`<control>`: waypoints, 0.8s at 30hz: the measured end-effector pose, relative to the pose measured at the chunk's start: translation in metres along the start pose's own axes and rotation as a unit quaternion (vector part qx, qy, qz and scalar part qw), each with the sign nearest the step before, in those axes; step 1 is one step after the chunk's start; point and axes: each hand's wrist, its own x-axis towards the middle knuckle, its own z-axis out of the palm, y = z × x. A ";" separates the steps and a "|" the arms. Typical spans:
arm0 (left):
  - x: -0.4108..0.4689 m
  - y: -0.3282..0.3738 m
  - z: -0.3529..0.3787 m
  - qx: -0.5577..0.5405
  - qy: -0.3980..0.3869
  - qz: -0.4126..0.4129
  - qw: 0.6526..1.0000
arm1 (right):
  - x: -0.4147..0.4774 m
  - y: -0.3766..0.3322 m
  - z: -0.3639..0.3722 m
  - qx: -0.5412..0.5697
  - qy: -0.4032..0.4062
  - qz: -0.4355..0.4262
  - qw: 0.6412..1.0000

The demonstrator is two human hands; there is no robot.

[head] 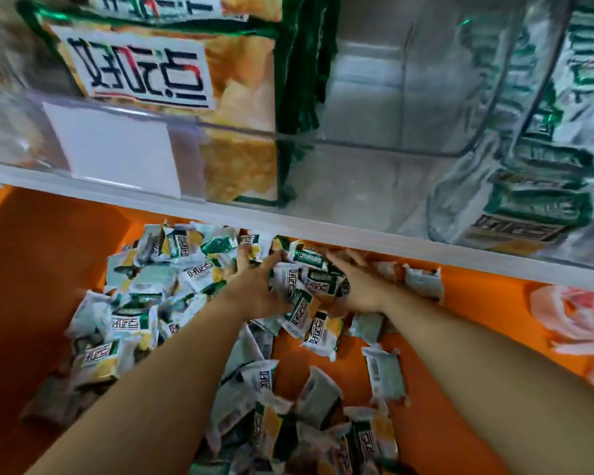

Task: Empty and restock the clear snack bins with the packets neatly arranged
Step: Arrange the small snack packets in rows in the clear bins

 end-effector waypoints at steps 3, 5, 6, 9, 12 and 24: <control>0.002 0.004 0.013 0.011 -0.047 0.005 0.999 | 0.001 0.011 0.010 0.006 -0.016 -0.001 1.000; -0.003 0.014 0.024 0.021 -0.095 0.028 0.995 | -0.012 0.019 0.016 0.014 -0.032 0.000 0.999; -0.007 0.022 0.031 0.015 -0.116 0.037 0.993 | -0.022 0.024 0.020 0.015 -0.045 0.005 0.999; -0.018 0.055 0.054 0.013 -0.148 0.059 0.987 | -0.053 0.047 0.028 0.030 -0.074 0.032 0.996; -0.027 0.082 0.079 0.014 -0.160 0.079 0.984 | -0.084 0.076 0.029 0.043 -0.097 0.063 0.992; -0.048 0.122 0.131 -0.094 -0.116 0.121 0.981 | -0.155 0.141 0.039 0.135 -0.048 0.073 0.987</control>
